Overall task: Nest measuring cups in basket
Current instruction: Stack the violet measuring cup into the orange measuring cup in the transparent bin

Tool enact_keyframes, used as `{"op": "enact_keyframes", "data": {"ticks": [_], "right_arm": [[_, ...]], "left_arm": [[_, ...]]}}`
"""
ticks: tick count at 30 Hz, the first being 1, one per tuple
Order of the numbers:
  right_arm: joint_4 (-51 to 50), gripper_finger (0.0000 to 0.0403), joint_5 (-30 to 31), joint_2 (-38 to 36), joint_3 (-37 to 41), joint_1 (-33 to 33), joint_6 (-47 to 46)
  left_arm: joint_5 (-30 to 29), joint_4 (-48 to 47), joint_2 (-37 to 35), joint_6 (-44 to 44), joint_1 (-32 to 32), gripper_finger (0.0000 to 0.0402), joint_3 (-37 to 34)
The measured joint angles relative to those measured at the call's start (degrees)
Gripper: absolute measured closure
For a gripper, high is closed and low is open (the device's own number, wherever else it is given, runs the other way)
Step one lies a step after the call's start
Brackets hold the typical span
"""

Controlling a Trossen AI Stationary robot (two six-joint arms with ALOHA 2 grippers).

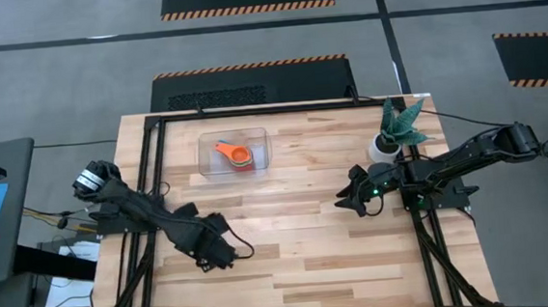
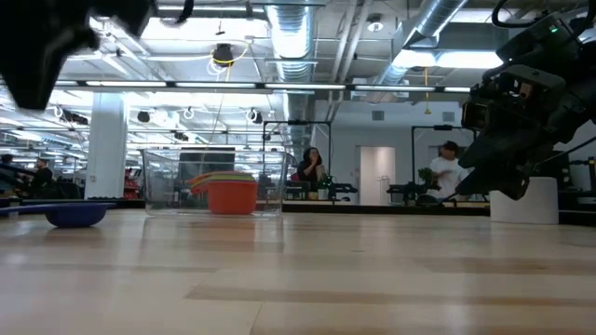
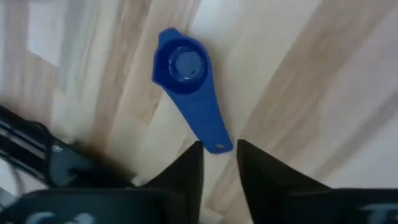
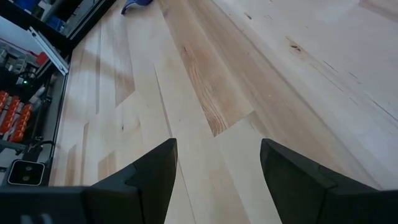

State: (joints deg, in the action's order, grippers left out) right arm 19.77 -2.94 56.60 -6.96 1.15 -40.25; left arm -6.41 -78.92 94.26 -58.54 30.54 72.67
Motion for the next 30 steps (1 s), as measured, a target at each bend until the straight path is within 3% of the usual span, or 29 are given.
{"op": "enact_keyframes", "data": {"ticks": [5,10,30], "right_arm": [[0.02,0.0148,-0.01,0.02,0.00,0.00,0.02],[0.00,0.0148,-0.02,0.00,0.00,0.00,0.10],[-0.04,0.0148,-0.02,0.02,0.00,0.00,0.15]], "left_arm": [[-2.69,5.75,-0.01,-2.78,-0.64,0.0261,-7.12],[-6.30,12.92,0.00,5.33,-0.19,0.0233,-12.21],[-14.40,23.04,-0.02,12.01,1.34,0.0230,-17.86]]}}
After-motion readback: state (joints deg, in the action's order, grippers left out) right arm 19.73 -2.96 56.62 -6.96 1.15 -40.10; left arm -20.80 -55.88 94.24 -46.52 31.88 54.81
